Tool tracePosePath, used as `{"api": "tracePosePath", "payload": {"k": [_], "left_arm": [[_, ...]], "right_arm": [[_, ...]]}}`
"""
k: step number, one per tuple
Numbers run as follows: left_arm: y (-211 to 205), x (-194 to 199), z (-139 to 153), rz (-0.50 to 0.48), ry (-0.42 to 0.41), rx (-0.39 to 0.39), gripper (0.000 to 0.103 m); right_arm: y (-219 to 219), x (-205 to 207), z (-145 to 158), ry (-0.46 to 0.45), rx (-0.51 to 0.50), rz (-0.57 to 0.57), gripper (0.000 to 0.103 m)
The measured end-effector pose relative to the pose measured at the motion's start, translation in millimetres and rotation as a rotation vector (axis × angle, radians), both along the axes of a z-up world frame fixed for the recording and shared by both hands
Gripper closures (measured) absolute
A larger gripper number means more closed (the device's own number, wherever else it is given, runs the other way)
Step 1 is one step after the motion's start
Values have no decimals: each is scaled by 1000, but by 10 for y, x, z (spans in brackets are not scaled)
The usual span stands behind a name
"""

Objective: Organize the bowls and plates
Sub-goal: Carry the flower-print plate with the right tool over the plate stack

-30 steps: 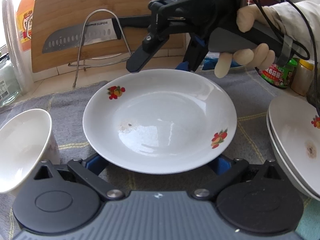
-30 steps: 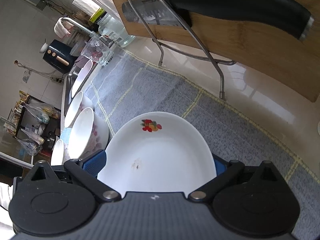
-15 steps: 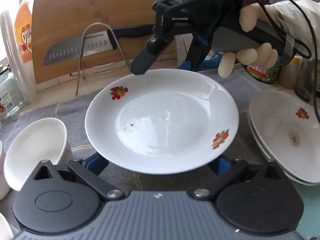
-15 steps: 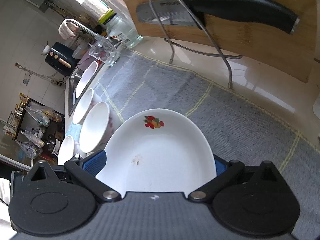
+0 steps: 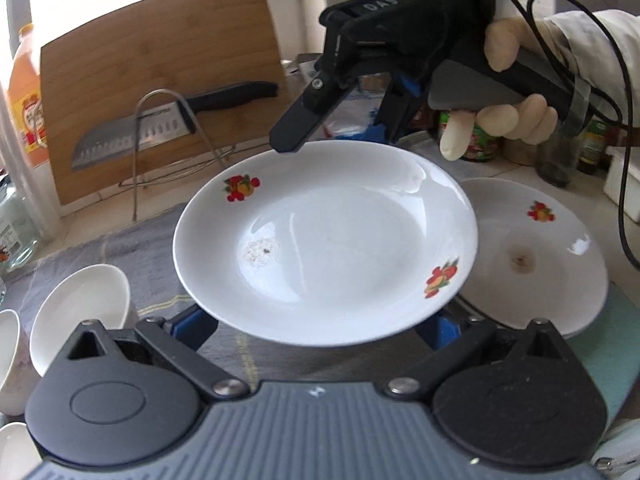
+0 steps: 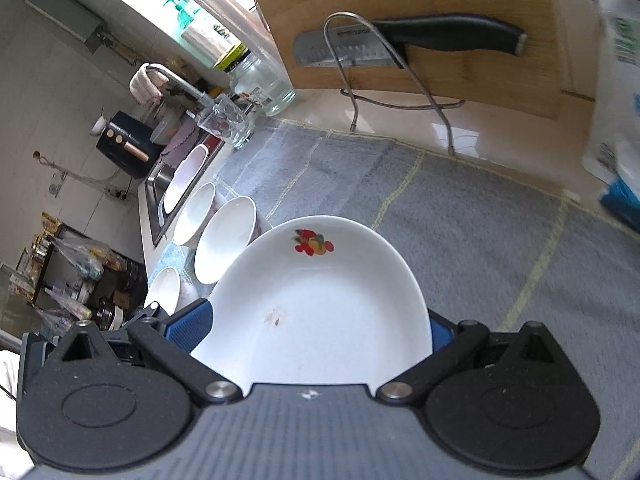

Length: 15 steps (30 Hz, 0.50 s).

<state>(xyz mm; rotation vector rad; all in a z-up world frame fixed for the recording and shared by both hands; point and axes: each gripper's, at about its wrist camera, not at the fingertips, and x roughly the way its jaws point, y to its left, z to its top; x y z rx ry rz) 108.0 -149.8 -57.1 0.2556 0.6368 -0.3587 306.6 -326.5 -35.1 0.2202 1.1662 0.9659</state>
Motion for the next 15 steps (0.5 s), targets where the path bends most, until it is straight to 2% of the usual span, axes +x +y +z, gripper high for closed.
{"api": "tracePosePath", "payload": {"k": [15], "left_arm": [[-469,-340,-5,-149,5,25,1]], "right_arm": [[-717,-651,25,-13,8,-147,0]]}}
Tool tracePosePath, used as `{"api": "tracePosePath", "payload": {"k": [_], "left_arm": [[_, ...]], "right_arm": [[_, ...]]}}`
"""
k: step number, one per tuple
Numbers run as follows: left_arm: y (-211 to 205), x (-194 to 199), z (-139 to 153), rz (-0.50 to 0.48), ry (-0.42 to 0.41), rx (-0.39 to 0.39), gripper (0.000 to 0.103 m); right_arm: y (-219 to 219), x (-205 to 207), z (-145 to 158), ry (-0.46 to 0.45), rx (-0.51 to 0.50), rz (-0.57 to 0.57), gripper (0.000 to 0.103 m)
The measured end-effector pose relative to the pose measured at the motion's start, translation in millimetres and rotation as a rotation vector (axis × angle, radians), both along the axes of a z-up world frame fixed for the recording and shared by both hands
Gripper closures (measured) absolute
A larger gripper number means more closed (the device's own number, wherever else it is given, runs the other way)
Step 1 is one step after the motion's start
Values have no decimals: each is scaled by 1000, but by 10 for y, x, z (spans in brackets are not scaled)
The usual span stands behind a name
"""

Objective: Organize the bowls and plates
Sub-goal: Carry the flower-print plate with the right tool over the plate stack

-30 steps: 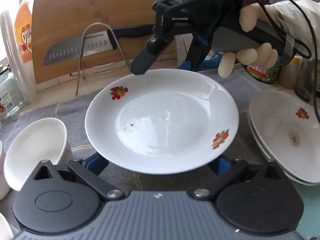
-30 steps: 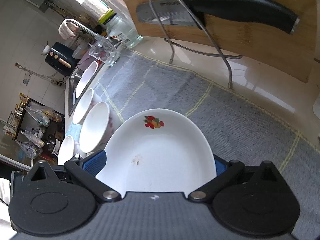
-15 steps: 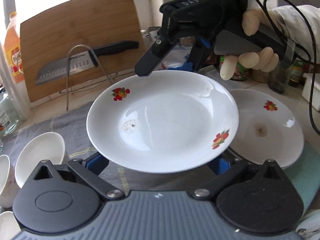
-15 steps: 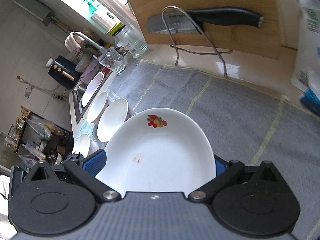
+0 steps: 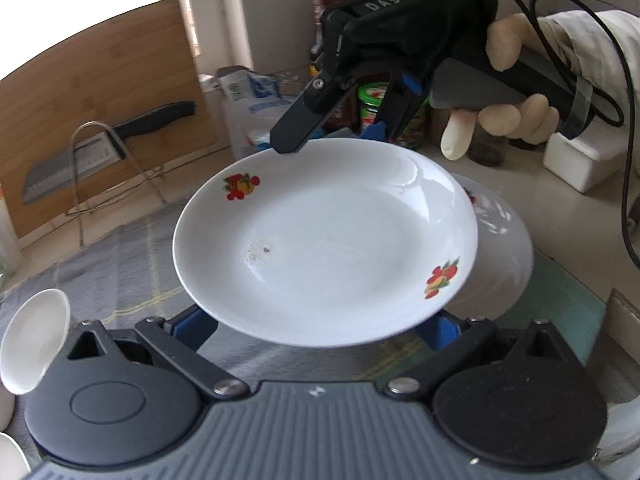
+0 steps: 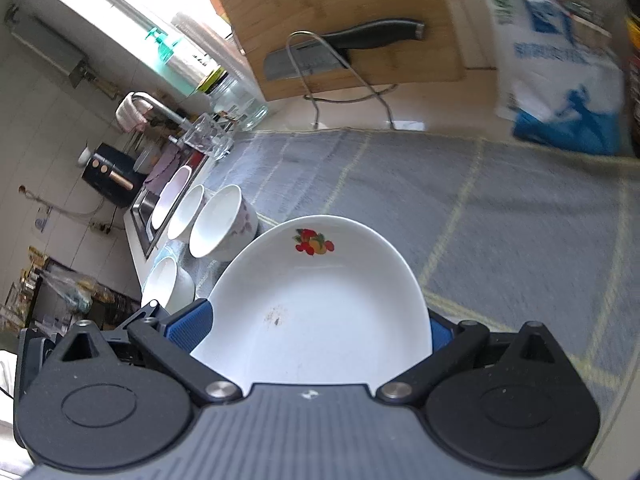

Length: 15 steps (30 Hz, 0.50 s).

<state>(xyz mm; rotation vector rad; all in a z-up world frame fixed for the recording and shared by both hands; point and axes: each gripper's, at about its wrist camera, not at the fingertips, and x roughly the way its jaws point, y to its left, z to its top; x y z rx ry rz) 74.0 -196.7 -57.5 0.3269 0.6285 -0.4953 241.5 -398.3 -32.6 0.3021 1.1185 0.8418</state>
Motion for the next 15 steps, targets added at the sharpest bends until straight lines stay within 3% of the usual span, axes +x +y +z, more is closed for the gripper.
{"api": "tracePosePath", "payload": {"k": [15], "left_arm": [[-331,-80,-125,-109,56,17,1]], "right_arm": [[-475,-352,-189,36,-4,-116,0]]}}
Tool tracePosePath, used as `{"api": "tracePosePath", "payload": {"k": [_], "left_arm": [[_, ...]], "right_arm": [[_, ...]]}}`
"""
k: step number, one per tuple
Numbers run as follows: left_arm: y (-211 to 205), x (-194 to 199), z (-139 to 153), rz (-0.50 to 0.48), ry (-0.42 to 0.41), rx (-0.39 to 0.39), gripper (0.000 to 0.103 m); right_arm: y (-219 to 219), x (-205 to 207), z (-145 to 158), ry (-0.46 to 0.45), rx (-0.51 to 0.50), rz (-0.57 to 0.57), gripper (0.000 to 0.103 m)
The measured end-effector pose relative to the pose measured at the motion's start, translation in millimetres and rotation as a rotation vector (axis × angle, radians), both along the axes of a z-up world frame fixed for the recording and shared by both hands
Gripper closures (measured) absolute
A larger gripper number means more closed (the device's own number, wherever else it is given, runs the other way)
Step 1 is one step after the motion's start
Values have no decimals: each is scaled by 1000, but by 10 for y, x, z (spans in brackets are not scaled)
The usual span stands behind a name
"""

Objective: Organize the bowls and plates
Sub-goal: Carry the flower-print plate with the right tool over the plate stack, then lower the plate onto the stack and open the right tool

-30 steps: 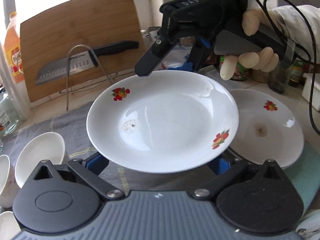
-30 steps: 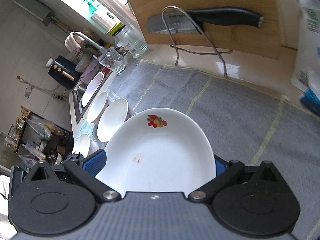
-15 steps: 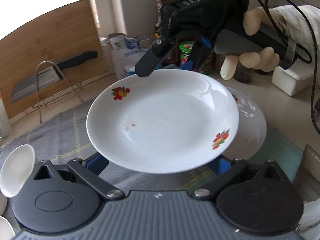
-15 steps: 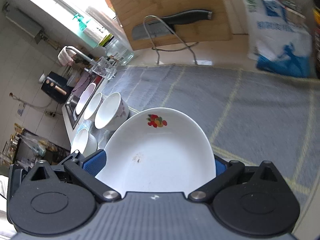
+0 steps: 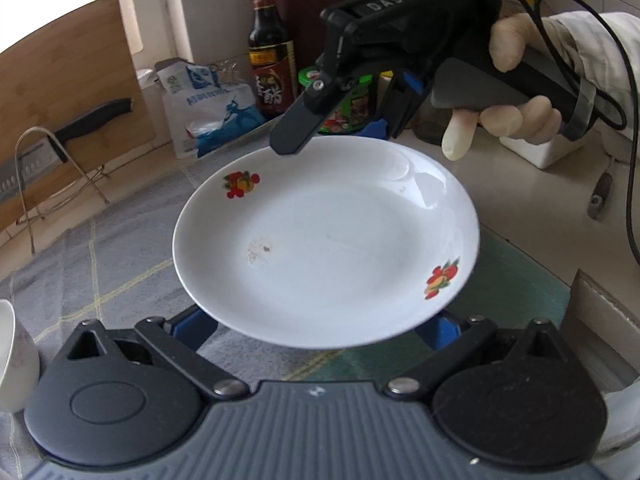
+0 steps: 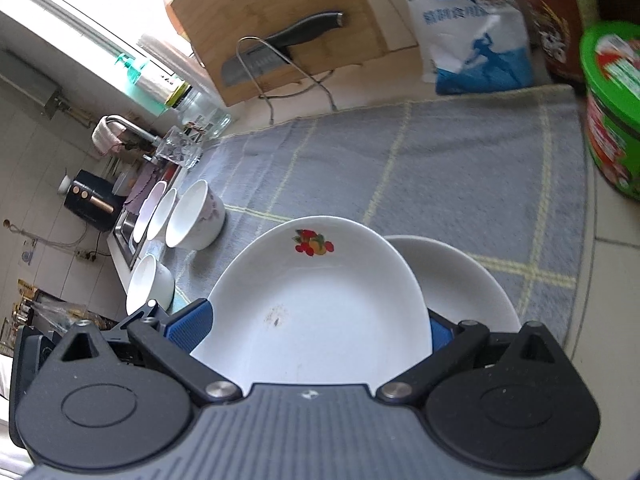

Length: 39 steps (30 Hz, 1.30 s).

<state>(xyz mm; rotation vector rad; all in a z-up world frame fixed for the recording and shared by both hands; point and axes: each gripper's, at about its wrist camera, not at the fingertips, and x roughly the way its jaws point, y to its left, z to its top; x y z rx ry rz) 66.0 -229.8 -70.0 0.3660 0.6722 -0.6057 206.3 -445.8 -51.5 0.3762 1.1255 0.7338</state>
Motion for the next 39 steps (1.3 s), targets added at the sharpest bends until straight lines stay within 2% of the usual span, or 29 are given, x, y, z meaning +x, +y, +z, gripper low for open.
{"api": "tracePosePath", "payload": {"k": [29,39], "left_arm": [[-135,144,-80,-143,48,14,0],[-118,159,-93,-160,58,4,0]], "right_arm": [[-365,-288,-108,31,-13,-130,0],[-497,-410,-77,27,-13,-179,0]]}}
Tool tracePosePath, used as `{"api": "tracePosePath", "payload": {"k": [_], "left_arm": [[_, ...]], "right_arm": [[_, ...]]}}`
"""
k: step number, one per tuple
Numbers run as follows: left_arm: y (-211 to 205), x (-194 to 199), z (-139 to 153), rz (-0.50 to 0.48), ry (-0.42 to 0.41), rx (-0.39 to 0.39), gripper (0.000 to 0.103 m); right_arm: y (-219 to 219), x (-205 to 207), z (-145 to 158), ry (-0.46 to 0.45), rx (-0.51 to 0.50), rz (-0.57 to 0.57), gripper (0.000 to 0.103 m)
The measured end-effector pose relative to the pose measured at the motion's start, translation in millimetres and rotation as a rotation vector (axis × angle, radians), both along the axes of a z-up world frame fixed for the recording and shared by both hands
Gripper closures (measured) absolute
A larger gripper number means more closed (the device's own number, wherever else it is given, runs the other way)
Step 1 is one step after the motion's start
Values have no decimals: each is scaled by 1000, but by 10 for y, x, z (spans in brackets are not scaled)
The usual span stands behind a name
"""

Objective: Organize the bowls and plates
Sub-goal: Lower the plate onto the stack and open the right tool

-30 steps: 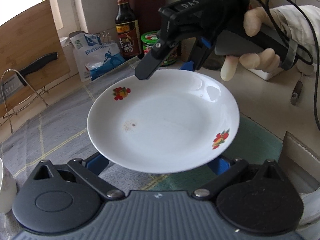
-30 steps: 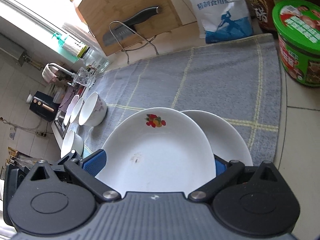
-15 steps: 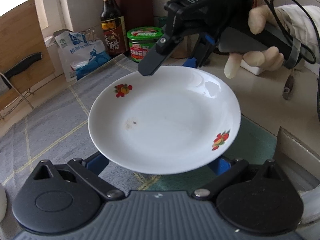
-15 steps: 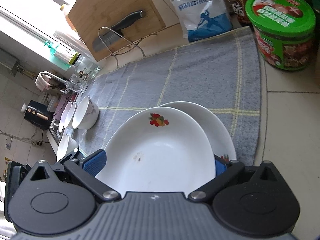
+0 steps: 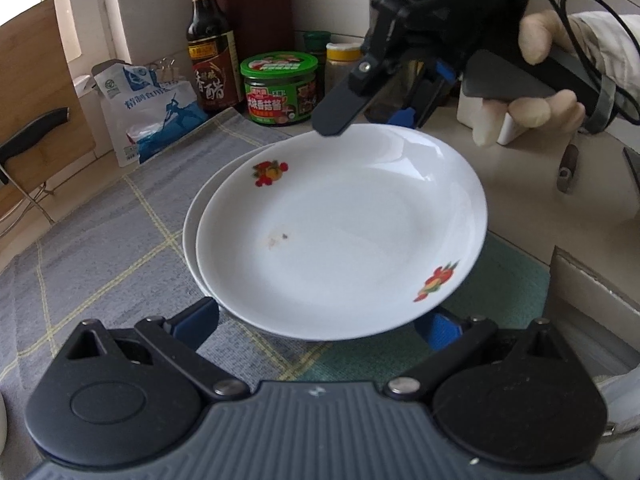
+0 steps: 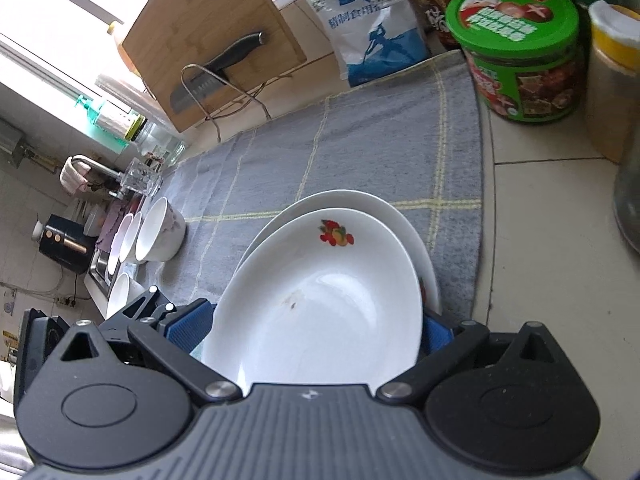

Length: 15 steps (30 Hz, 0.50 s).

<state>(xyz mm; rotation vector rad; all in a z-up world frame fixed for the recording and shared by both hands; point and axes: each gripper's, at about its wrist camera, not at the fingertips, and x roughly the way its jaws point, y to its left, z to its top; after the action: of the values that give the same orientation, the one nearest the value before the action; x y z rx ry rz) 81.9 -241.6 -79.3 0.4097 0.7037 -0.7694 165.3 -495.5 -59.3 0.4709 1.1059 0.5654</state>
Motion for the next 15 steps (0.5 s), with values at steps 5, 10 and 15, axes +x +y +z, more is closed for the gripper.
{"api": "tracePosePath", "payload": {"k": [5,10,15], "left_arm": [[0,4,0,0,2,-1,0],[-1,6,-3,1,3,-2,0],[-5,4,-11,4,1,-3,0]], "right_arm": [[-1,-24,46,-13,-19,-8,0],[91,-62,115,-11,-98,-2,0],[163,-129,163,-14,-164,8,0]]}}
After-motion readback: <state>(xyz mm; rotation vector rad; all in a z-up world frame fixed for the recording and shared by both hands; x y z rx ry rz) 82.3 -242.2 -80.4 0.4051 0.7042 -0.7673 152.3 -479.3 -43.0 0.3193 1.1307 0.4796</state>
